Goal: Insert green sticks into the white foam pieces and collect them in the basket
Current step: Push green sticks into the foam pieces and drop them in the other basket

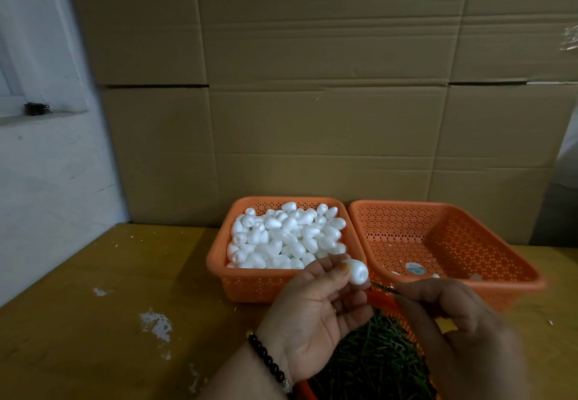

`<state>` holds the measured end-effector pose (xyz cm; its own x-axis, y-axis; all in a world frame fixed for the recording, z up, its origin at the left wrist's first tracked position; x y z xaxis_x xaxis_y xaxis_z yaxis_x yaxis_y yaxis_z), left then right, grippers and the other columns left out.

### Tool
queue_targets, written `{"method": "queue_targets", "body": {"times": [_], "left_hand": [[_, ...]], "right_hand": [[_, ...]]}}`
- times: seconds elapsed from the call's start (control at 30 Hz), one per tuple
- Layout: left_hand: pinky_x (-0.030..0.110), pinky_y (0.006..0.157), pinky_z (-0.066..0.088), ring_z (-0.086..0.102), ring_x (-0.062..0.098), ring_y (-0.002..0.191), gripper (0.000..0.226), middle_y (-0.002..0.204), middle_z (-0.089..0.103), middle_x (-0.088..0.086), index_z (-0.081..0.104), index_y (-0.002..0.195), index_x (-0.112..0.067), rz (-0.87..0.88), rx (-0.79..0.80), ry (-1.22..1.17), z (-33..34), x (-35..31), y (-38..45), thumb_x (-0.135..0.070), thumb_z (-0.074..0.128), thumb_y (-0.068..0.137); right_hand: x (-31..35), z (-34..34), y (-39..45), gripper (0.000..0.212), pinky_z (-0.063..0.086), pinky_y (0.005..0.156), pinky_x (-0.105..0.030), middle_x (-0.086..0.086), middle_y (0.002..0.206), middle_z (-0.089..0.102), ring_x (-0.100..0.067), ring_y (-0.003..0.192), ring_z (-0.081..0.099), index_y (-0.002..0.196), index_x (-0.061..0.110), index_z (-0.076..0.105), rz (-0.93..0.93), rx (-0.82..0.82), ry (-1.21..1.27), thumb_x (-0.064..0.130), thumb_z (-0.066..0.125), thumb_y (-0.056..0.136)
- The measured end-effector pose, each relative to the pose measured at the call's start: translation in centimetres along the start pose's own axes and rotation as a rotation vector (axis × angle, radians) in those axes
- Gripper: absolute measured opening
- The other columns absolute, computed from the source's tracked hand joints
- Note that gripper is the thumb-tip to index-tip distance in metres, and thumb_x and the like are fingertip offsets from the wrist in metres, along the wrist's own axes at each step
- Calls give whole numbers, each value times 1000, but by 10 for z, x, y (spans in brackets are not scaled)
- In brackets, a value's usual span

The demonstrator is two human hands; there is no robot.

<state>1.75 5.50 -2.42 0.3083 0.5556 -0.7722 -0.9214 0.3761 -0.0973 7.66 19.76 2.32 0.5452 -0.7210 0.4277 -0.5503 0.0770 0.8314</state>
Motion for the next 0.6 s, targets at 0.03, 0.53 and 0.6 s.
{"method": "queue_targets", "body": {"times": [0.03, 0.53, 0.6], "left_hand": [[31, 62, 56, 64, 16, 68, 34, 82, 69, 10, 63, 108, -12, 5, 6, 9, 1, 0, 0, -15, 66, 74], [29, 59, 55, 61, 15, 69, 47, 85, 69, 10, 56, 117, -6, 9, 47, 87, 7, 6, -2, -11, 67, 71], [29, 59, 55, 61, 15, 69, 45, 86, 68, 10, 57, 113, -7, 8, 54, 95, 7, 7, -3, -11, 68, 70]], "right_hand": [[0, 0, 0, 14, 37, 74, 3, 18, 83, 61, 9, 80, 57, 80, 26, 65, -13, -1, 2, 18, 69, 69], [-1, 3, -1, 24, 37, 75, 2, 4, 79, 62, 4, 75, 54, 77, 15, 71, -69, 8, -37, 33, 56, 78], [-3, 3, -2, 24, 38, 75, 1, 4, 79, 62, 3, 74, 54, 77, 15, 72, -67, 7, -38, 34, 57, 78]]}}
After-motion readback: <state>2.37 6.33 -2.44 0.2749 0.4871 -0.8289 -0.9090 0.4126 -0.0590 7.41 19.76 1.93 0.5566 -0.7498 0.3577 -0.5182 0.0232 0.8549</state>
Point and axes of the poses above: each hand's wrist, its own y-axis towards the middle knuckle, its own z-axis out of the palm, x = y × z, the point moved 6 cm from there along y, towards the middle knuckle
